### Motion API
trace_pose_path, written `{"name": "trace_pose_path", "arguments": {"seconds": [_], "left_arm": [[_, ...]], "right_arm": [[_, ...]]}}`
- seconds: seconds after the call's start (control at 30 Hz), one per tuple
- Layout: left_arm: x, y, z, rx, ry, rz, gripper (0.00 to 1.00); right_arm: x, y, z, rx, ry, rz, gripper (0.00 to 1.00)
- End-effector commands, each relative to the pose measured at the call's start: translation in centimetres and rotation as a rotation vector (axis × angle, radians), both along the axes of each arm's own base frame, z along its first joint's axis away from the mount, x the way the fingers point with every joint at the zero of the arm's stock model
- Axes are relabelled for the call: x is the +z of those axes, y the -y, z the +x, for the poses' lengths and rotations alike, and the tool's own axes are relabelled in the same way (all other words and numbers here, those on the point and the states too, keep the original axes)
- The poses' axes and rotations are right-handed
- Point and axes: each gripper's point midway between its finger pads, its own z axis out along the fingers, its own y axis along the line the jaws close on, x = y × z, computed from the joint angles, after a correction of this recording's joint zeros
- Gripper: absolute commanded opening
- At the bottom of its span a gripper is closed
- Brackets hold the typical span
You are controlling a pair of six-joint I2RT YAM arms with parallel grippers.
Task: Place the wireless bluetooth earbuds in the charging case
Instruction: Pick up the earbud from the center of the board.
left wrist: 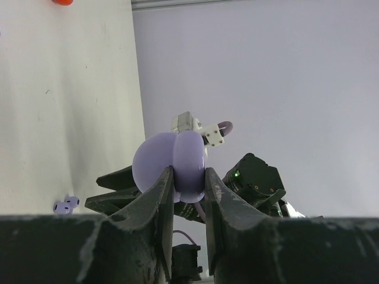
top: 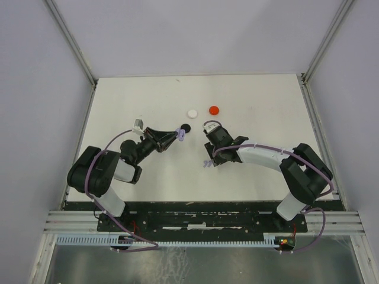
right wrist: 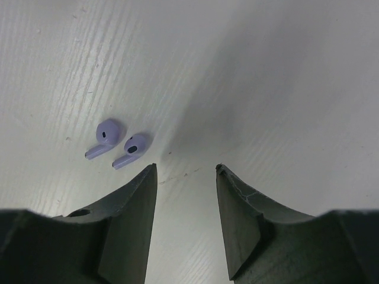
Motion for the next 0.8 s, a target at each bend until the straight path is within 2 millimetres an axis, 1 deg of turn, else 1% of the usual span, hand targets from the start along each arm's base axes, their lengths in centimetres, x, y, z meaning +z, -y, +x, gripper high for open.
{"name": "trace_pose_path", "arguments": {"seconds": [0.0,0.23,0.33,0.4,0.53,0.67,0.77], "left_arm": [[1.7,-0.3,-0.2,-0.001,0.055,-0.046,0.03],[1.6,-0.5,-0.2,0.002,0.053,-0.048,0.03],[1.6,-0.6,-0.2,0.003,0.053,-0.048,0.03],[1.5,-0.7,-0.2,0.004,0.05,-0.048,0.03],[1.3,-0.9,-0.2,0.008,0.047,-0.049,0.03],[1.3,-0.9,-0.2,0.004,0.048,-0.056,0.03],[1.2,-0.9,-0.2,0.001,0.045,-0.06,0.03]], "right_arm": [[0.7,-0.3,1.4,-0.023,0.035,-0.006,0.52],[-0.1,-0.6,1.4,-0.016,0.018,-0.012,0.52],[-0.1,-0.7,1.6,-0.02,0.02,-0.014,0.52],[0.2,-0.5,1.8,-0.032,0.034,-0.017,0.52],[1.6,-0.2,2.0,-0.048,0.081,0.007,0.5],[2.8,-1.6,1.7,-0.002,0.088,0.088,0.49],[2.9,-2.6,1.3,0.029,0.071,0.139,0.49]]}}
